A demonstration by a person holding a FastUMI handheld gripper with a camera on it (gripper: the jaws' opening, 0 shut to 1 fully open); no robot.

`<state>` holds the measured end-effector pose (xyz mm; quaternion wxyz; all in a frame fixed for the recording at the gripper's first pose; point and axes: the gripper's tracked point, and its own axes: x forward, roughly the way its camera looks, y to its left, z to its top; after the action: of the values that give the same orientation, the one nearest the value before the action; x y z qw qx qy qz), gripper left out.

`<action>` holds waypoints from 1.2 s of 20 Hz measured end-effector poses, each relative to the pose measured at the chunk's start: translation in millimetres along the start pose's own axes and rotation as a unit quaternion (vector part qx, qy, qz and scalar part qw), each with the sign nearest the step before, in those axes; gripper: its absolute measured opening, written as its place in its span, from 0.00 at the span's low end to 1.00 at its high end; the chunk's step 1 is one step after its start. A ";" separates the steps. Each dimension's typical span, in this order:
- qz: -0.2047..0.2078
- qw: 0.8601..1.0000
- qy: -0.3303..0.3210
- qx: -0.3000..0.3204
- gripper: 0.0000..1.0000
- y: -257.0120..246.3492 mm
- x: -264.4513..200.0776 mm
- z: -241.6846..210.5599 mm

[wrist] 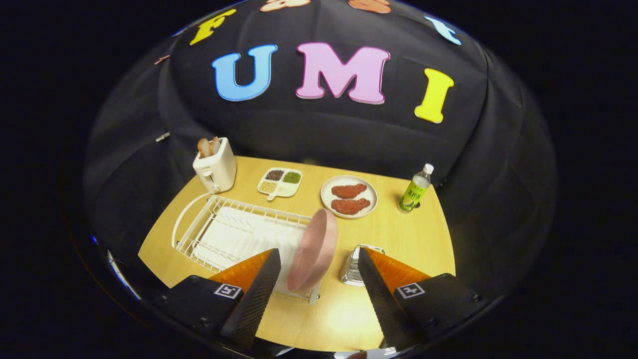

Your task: Take the plate from the dish rack, then take the spoon from the basket and place it into the plate.

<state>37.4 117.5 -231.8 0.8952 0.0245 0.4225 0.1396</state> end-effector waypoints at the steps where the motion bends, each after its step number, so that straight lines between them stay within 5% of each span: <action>1: -0.008 1.000 0.019 -0.001 0.96 -2.0 12.9 -4.1; 4: -0.019 0.997 0.078 0.001 0.95 -1.1 49.3 -22.1; 7: -0.026 0.992 0.119 0.033 0.80 0.5 80.1 -34.5; 9: -0.031 0.989 0.136 0.040 0.79 -0.3 92.8 -39.7; 12: -0.052 0.986 0.152 0.035 0.61 -5.2 108.1 -45.8; 13: -0.071 0.985 0.153 0.037 0.37 -11.3 108.0 -44.3; 15: -0.095 0.981 0.166 0.036 0.31 -16.8 104.2 -47.8; 18: -0.112 0.979 0.169 0.026 0.27 -13.3 101.0 -38.9; 24: -0.148 0.977 0.126 -0.092 0.26 -3.7 98.1 -0.2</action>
<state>97.4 140.5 -306.1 0.8438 -0.1389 0.5164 0.0456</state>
